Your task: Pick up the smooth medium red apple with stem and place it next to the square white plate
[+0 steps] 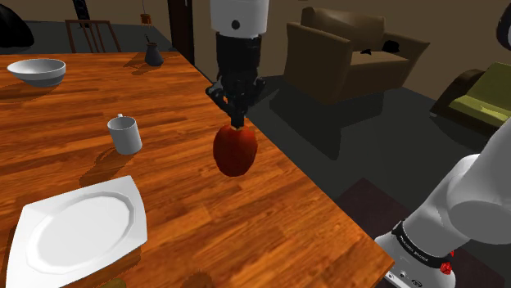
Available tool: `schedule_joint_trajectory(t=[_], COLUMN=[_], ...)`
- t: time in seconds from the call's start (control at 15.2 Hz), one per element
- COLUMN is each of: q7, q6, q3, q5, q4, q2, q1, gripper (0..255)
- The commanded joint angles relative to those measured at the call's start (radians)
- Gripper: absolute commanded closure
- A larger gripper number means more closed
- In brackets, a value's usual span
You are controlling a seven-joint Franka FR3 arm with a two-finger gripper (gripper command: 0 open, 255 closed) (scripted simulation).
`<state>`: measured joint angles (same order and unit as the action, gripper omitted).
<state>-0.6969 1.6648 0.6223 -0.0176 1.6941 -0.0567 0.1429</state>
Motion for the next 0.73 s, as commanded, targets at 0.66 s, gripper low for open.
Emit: schedule_joint_trajectory(t=[0.66], q7=[-0.148], q6=[-0.099], q3=[-0.028], q5=[-0.28], q4=[-0.572], q2=[-0.547], q1=[0.243], gripper=[255])
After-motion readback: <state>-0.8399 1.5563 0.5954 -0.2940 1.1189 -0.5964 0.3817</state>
